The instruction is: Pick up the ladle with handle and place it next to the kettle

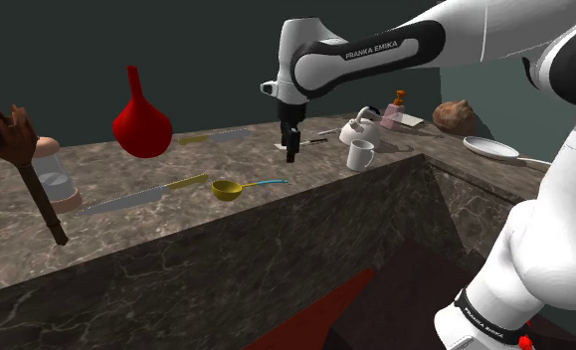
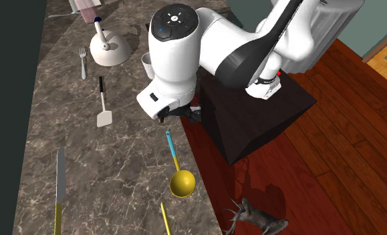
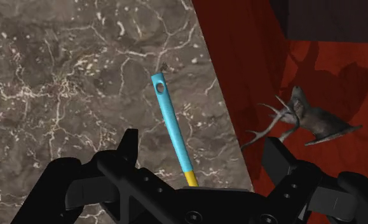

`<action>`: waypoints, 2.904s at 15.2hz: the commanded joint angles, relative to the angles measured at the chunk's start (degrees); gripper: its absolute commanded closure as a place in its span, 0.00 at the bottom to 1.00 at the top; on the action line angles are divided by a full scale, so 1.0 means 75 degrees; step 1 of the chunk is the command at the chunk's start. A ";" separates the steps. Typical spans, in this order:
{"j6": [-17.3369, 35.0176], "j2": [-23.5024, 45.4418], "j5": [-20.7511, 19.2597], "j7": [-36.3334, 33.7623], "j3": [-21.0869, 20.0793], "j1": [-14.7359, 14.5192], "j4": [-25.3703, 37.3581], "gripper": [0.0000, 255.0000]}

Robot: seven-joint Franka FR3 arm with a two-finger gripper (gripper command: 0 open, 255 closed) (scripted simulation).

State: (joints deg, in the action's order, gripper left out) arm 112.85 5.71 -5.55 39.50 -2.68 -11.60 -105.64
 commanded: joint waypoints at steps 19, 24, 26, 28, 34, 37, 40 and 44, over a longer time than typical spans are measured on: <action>0.1013 0.2871 -0.1290 0.1198 -0.0452 -0.0726 0.1571 0.00; 0.1013 0.2872 -0.1290 0.1198 -0.0452 -0.0726 0.1572 0.00; 0.1011 0.2872 -0.1290 0.1198 -0.0452 -0.0726 0.1573 0.00; 0.1011 0.2872 -0.1290 0.1198 -0.0452 -0.0726 0.1573 1.00; 0.1029 0.2920 -0.1295 0.1202 -0.0447 -0.0723 0.1607 1.00; 0.0932 0.2828 -0.1277 0.1217 -0.0459 -0.0723 0.1610 1.00; 0.0687 0.2707 -0.1236 0.1277 -0.0476 -0.0720 0.1740 1.00; 0.0352 0.2564 -0.1185 0.1354 -0.0495 -0.0719 0.1940 1.00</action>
State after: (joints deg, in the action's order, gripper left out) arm 116.38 25.10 -14.56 49.45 -6.36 -16.98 -91.82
